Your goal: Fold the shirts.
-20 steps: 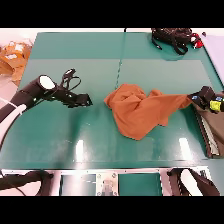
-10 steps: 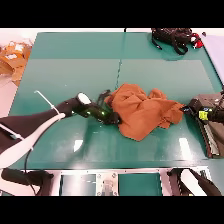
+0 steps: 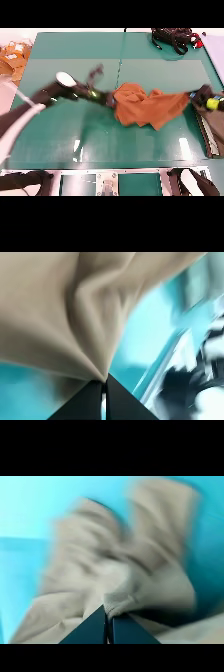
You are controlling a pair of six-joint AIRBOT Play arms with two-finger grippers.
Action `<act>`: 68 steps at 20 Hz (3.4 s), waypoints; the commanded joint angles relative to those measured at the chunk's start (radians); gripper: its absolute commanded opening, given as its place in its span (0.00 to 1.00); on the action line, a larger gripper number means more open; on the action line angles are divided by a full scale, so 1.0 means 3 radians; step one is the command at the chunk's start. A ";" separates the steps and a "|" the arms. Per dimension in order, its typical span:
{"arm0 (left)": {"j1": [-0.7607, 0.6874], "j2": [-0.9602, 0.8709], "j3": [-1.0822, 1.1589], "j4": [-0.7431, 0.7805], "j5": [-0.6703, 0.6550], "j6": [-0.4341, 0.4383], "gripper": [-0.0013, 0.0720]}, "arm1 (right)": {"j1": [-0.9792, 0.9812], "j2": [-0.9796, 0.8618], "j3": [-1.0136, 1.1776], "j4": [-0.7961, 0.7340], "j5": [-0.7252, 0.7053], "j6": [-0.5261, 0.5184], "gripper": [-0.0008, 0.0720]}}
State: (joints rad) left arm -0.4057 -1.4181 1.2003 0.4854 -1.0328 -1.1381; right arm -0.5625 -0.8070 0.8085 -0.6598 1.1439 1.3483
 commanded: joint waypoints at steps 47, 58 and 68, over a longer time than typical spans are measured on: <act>0.1724 -0.1522 0.2692 0.1405 -0.1915 -0.0551 0.93 | 0.0562 -0.0613 -0.1474 -0.0797 -0.0306 0.0624 0.61; 0.1724 -0.1317 0.2650 0.2143 -0.2088 -0.0802 0.93 | 0.0586 -0.1161 -0.0510 -0.1162 -0.0746 0.0444 0.03; 0.0772 -0.0771 0.0340 0.2439 -0.2098 -0.0805 0.93 | 0.0408 -0.1387 -0.0310 -0.1146 -0.0739 0.0201 0.03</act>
State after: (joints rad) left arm -0.0814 -1.6764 1.4952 1.1969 -1.6714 -1.3792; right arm -0.4351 -1.2026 0.7074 -0.9985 0.9218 1.4284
